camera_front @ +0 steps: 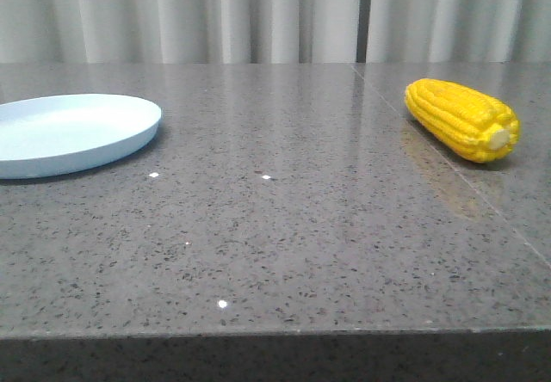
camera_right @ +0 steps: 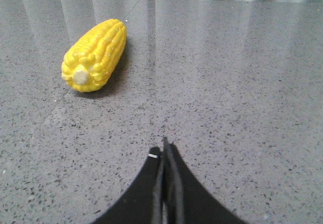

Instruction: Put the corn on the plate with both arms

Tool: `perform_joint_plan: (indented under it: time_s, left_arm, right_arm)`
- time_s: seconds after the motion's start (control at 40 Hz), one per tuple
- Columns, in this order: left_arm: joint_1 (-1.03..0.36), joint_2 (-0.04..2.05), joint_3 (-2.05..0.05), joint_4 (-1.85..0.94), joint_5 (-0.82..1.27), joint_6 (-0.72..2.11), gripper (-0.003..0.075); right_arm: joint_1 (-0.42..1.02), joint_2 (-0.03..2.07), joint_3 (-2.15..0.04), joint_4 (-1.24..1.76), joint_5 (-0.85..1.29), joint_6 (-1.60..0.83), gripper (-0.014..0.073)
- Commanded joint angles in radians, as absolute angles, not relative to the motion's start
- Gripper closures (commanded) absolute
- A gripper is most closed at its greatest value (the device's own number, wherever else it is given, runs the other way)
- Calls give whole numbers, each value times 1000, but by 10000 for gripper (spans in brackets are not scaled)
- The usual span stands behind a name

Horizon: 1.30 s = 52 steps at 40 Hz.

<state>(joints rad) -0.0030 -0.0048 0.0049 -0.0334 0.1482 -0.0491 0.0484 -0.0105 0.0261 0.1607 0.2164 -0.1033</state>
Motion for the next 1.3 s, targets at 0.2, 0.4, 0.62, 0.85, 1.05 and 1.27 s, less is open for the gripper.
perform_joint_plan:
  time_s: [0.2, 0.4, 0.62, 0.85, 1.05, 1.27]
  left_arm:
    - [-6, -25, 8, -42, 63, -58, 741]
    - [-6, -25, 8, -42, 63, -58, 741]
    - [-6, -25, 8, -42, 63, -58, 741]
    - [-6, -25, 8, -42, 50, -58, 741]
    - [-6, -25, 8, -42, -97, -58, 741]
    - [-6, -12, -129, 119, -132, -56, 741]
  right_arm:
    - [40, -27, 22, 167, 138, -104, 705]
    - [40, -27, 22, 167, 138, -104, 705]
    - [40, -27, 22, 167, 136, -104, 705]
    - [40, -27, 22, 167, 130, -104, 705]
    - [40, -27, 11, 169, 66, -104, 705]
    - [40, -23, -196, 169, 171, -104, 705]
